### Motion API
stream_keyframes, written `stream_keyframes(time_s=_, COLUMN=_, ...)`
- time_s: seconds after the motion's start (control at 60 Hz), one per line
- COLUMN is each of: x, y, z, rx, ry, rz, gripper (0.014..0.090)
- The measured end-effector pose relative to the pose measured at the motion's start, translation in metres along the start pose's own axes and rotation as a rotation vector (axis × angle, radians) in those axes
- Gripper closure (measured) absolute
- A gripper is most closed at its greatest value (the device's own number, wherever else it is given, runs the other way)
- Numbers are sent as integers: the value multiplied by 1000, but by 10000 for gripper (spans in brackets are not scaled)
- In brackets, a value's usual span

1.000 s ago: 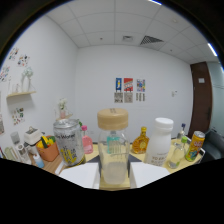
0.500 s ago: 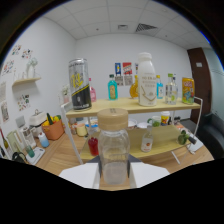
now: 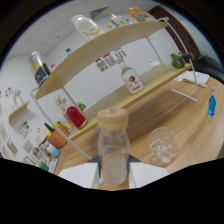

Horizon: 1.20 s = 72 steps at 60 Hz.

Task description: Make me a cup of Mount Fuji.

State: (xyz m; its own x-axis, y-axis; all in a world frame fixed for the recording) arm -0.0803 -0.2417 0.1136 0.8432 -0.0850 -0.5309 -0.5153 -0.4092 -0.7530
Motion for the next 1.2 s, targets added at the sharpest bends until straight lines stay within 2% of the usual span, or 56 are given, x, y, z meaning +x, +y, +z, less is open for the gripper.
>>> stream_keyframes(time_s=0.4, x=-20, y=-32, z=17, rx=0, ry=-309, rz=972, gripper=652)
stream_keyframes(time_s=0.583, x=-14, y=-34, z=23, rx=-21, ry=-369, rz=1238, gripper=649)
stream_keyframes(time_s=0.833, x=-12, y=-34, z=19, rx=-34, ry=-388, rz=1277, gripper=650)
stream_keyframes(time_s=0.967, x=-25, y=-39, z=12, rx=-51, ry=-396, rz=1178, gripper=651)
stream_keyframes(time_s=1.05, x=-36, y=-42, z=7, rx=-42, ry=-366, rz=945, gripper=647)
stream_keyframes(time_s=1.2, x=-43, y=-58, z=1, rx=75, ry=-228, rz=358, gripper=645)
